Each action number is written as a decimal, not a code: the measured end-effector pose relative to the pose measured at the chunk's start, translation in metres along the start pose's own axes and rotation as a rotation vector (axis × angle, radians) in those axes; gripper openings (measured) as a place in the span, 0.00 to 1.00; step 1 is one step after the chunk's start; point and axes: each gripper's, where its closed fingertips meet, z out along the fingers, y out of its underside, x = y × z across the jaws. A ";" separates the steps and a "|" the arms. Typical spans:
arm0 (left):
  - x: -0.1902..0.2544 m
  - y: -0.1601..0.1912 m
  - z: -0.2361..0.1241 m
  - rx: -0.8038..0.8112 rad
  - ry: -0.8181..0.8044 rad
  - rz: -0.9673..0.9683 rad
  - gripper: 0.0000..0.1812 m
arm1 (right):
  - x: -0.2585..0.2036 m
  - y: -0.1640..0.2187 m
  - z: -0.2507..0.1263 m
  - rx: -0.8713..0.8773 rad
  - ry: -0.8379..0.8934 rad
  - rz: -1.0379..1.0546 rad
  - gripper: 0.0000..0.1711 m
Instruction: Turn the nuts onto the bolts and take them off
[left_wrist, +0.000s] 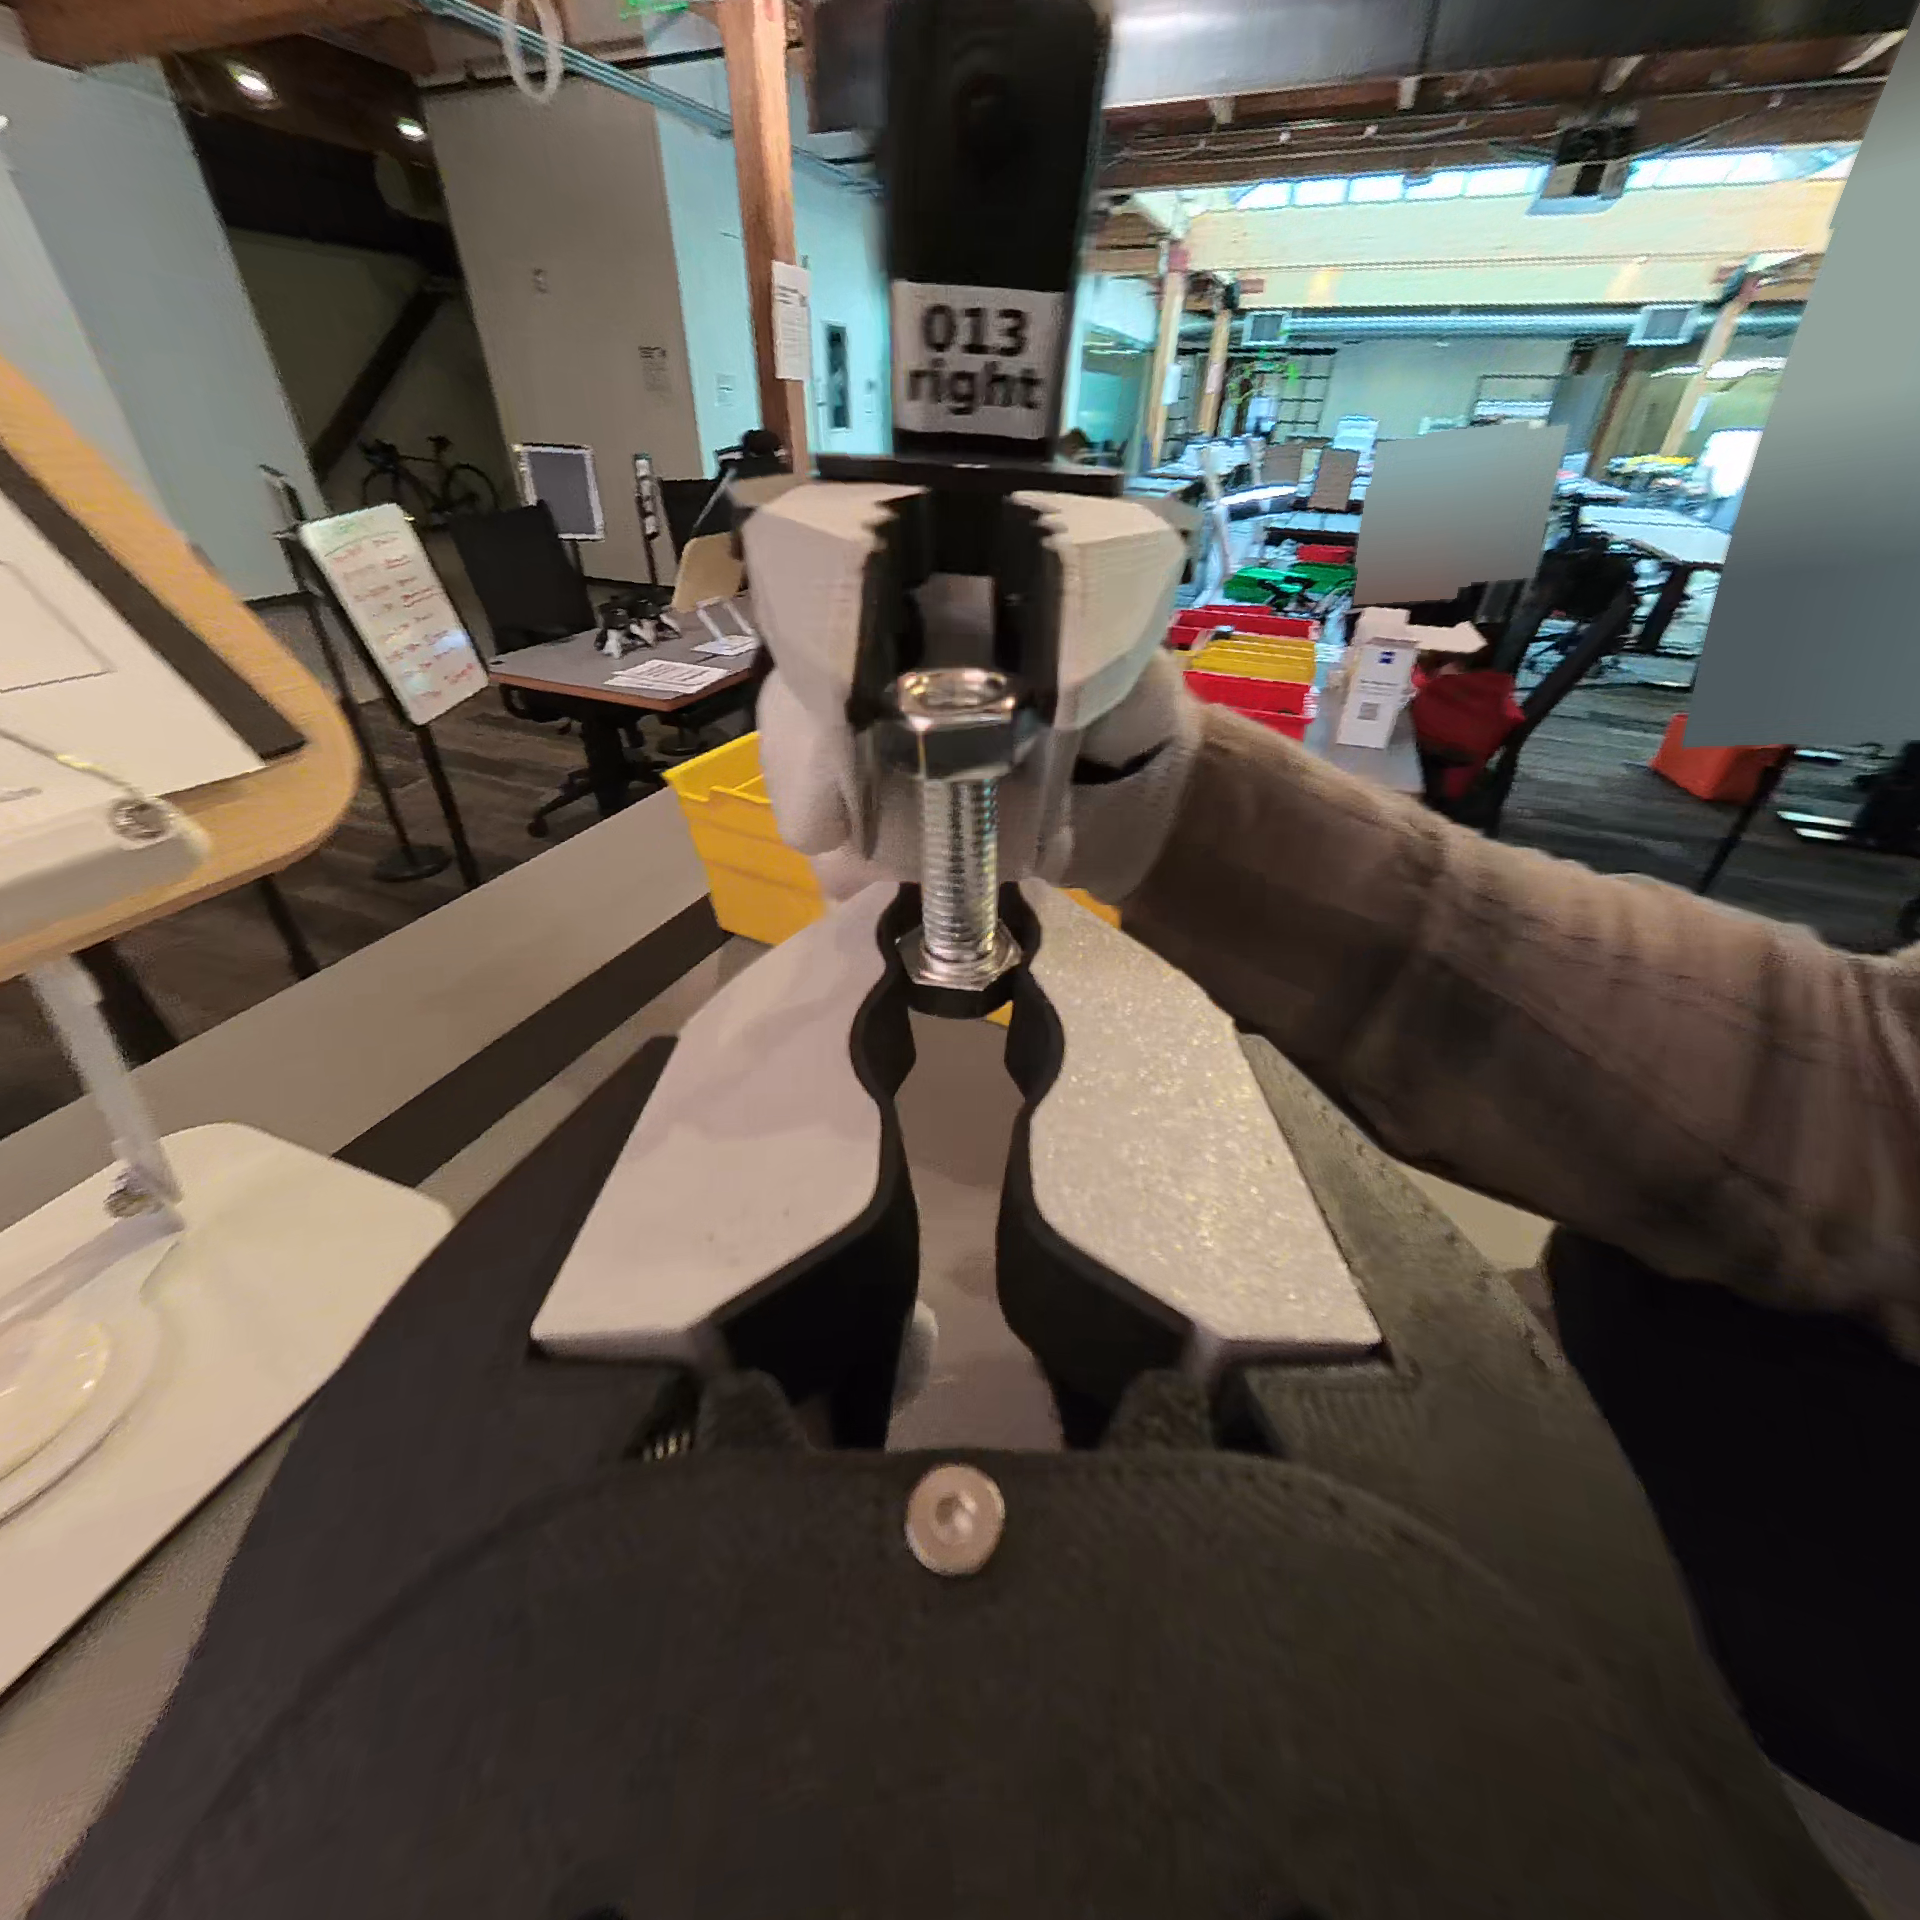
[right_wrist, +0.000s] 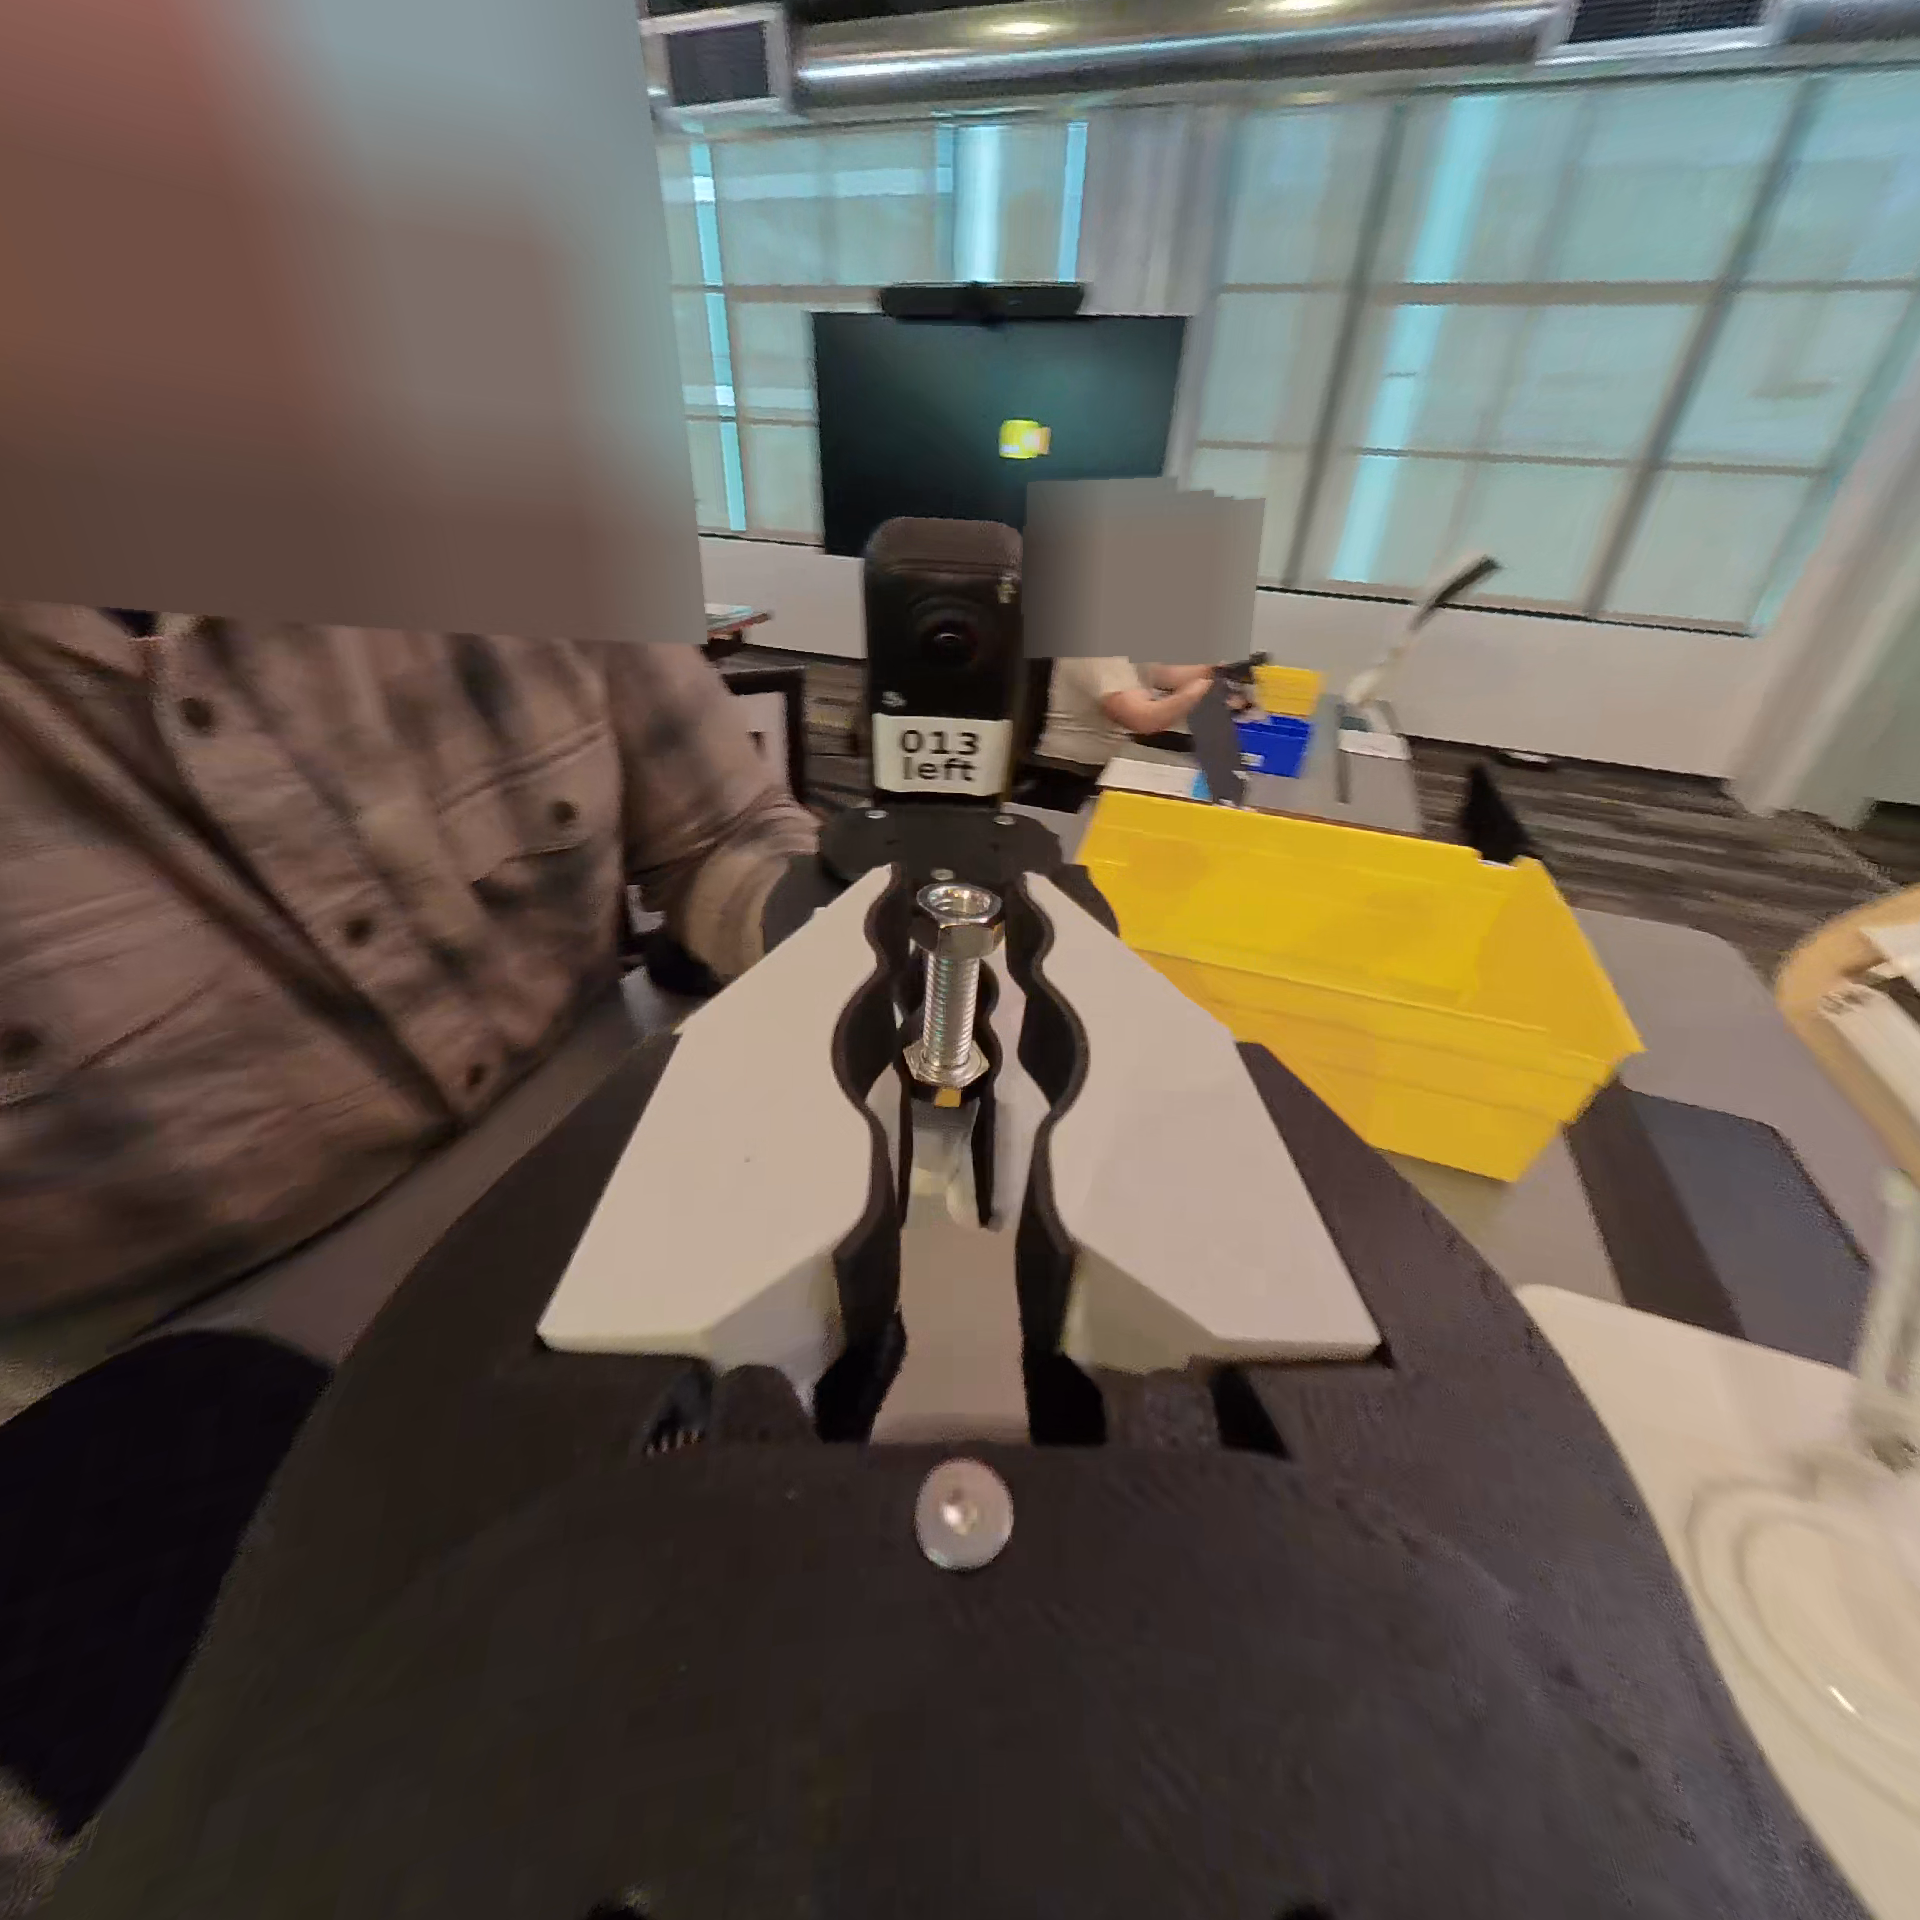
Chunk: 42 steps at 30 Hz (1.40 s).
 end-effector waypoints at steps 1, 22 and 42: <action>0.007 -0.001 0.001 0.006 0.033 -0.006 0.08 | -0.007 -0.002 0.000 0.009 -0.061 0.017 0.09; 0.027 0.002 0.006 -0.027 0.097 0.008 0.08 | -0.023 -0.012 -0.008 0.105 -0.155 -0.009 0.26; -0.066 -0.001 -0.023 -0.040 -0.296 0.027 0.08 | 0.058 -0.007 0.004 0.090 0.602 -0.081 0.27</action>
